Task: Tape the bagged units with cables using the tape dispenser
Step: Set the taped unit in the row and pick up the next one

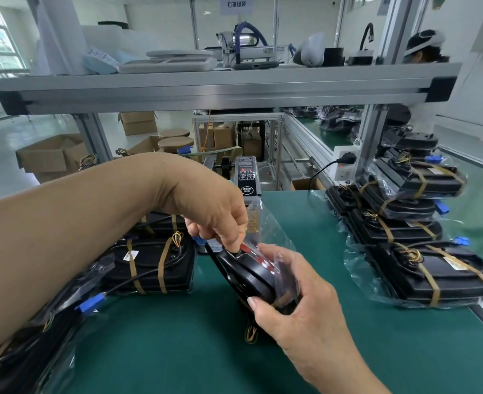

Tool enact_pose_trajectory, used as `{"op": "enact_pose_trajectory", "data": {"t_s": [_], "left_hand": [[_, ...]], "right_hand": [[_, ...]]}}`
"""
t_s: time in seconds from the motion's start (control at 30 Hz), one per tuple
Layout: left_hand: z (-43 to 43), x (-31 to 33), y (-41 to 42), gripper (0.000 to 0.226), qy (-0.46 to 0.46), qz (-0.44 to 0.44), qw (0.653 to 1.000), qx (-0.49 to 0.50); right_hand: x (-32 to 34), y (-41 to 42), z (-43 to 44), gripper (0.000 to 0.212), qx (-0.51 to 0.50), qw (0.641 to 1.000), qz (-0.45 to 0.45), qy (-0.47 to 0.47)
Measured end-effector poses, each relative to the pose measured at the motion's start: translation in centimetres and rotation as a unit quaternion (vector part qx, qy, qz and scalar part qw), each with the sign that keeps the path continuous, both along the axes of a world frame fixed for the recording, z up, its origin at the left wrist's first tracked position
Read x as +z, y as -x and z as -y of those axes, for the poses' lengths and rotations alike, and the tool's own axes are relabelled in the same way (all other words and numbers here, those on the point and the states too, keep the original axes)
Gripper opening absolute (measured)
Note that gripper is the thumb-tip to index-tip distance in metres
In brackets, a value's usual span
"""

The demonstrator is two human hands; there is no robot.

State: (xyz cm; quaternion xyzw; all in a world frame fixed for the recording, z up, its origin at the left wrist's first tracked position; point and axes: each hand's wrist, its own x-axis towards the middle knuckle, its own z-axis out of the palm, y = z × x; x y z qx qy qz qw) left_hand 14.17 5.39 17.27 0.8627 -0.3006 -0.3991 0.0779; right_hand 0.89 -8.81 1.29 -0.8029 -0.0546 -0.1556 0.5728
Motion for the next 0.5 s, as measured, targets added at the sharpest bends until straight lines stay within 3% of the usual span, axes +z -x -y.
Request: {"op": "enact_pose_trajectory", "data": {"t_s": [0.5], "left_hand": [[0.03, -0.20, -0.48, 0.017, -0.006, 0.007, 1.000, -0.019]], "right_hand": [[-0.11, -0.01, 0.06, 0.059, 0.004, 1.000, 0.008, -0.005]]}}
